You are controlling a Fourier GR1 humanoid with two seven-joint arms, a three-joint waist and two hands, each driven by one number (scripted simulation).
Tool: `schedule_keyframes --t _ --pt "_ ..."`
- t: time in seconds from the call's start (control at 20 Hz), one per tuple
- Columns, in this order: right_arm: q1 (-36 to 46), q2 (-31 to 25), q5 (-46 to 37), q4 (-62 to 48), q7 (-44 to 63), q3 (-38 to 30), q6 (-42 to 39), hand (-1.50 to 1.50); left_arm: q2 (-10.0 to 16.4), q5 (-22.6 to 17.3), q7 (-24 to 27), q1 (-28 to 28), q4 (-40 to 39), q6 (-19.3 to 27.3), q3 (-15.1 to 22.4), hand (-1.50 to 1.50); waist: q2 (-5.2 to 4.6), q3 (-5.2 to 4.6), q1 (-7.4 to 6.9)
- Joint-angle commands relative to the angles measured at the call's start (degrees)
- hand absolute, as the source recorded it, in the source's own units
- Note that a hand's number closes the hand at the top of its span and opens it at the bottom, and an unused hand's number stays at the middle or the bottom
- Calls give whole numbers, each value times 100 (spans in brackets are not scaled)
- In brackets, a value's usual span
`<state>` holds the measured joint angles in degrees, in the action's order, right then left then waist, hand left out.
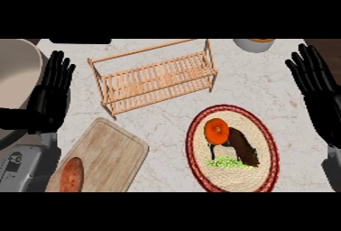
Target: Pick the squash from the placemat and place it in the tiered shelf
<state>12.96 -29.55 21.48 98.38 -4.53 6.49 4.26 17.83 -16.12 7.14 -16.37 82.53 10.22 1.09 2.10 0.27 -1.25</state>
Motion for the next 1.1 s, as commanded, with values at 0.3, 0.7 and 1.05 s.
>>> schedule_keyframes --t 0.3,0.7,1.05 --pt "1314 279 -1141 -1335 573 1154 -153 150 18 439 -766 454 146 324 406 0 -281 -35 -335" --pt "2074 597 1223 -2738 -8 721 -3449 -150 88 682 -1310 755 854 689 410 0 -235 -18 -61" --pt "2528 -860 213 -1954 310 1244 -4801 -150 63 617 -1422 982 973 670 381 0 -187 -29 76"
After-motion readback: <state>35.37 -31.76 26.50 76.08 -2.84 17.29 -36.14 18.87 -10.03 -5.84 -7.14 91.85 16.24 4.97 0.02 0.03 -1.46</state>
